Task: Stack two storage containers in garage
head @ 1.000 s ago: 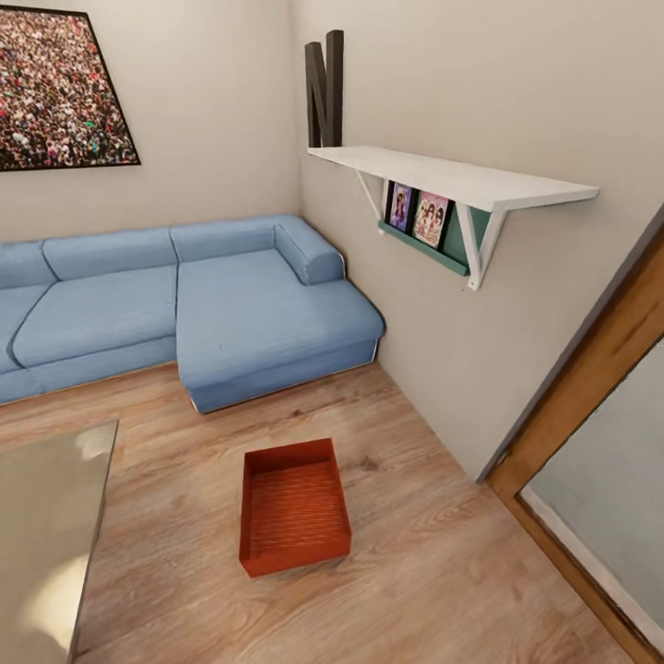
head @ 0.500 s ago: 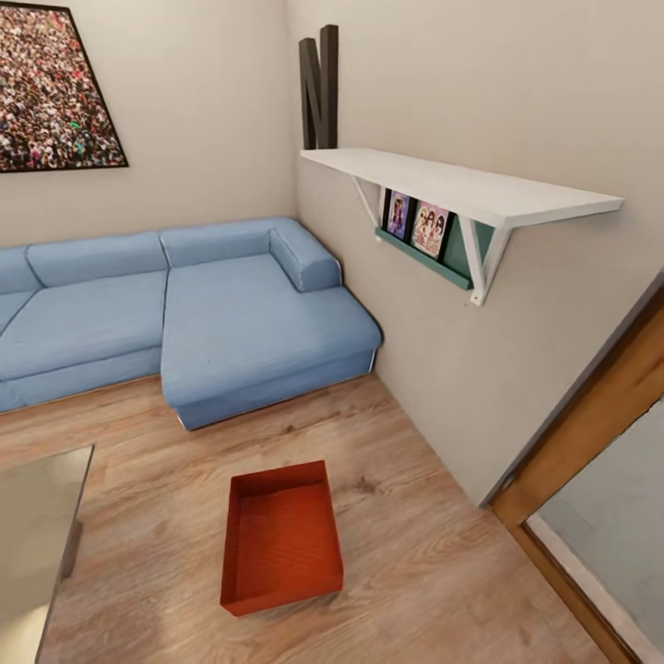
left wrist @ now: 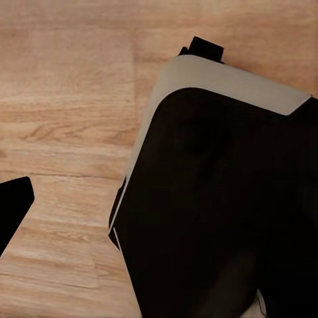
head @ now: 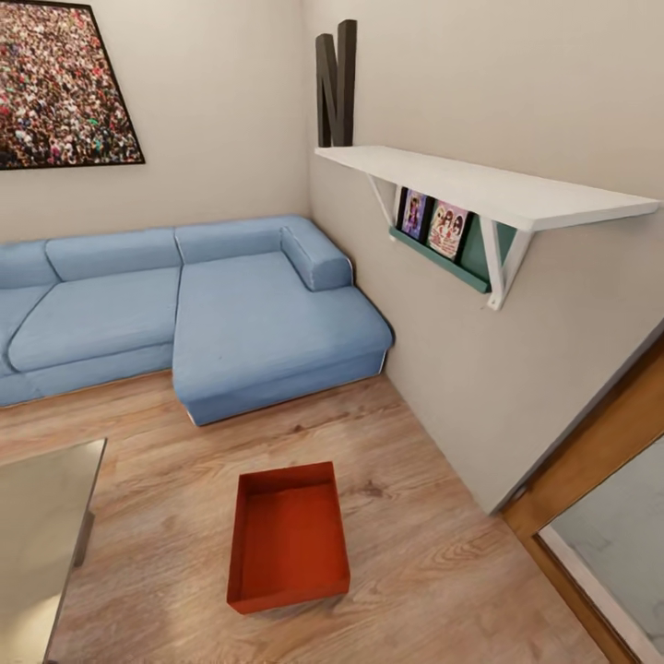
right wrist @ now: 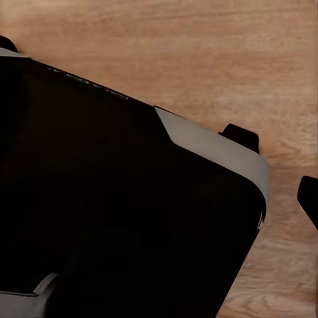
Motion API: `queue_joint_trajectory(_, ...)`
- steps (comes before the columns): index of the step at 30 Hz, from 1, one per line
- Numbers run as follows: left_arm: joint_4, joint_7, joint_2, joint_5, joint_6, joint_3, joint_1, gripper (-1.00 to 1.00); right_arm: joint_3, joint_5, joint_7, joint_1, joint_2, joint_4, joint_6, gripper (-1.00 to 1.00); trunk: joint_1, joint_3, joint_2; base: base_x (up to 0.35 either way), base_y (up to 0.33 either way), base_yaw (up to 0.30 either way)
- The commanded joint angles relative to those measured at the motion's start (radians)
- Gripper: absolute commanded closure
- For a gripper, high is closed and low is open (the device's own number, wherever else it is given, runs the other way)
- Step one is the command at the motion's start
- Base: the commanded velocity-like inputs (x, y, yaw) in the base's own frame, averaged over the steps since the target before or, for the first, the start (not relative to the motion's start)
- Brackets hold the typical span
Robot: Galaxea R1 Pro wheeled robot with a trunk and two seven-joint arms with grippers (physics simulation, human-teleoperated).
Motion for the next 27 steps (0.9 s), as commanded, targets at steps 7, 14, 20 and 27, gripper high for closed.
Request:
queue_joint_trajectory(7, 0.0, 0.002, 0.0, 0.002, 0.001, 0.004, -0.001, -1.0, 0.008, 0.0, 0.0, -0.001, 0.0, 0.004, -0.008, -1.0, 0.0, -0.007, -0.001, 0.0, 0.0, 0.233)
queue_joint_trajectory(14, -0.005, 0.002, 0.0, 0.004, 0.0, 0.006, -0.001, -1.0, 0.008, 0.0, 0.0, -0.002, 0.001, 0.004, -0.008, -1.0, 0.0, -0.012, -0.001, 0.0, 0.0, 0.243)
queue_joint_trajectory(20, -0.009, 0.002, 0.0, 0.003, 0.0, 0.005, -0.001, -1.0, 0.008, 0.0, 0.0, -0.001, 0.002, 0.004, -0.008, -1.0, 0.0, -0.017, -0.001, 0.0, 0.0, 0.244)
queue_joint_trajectory(27, -0.009, 0.002, 0.0, 0.002, 0.0, 0.004, -0.001, -1.0, 0.008, 0.0, 0.0, -0.002, 0.001, 0.004, -0.007, -1.0, 0.0, -0.019, -0.001, 0.055, 0.0, 0.12)
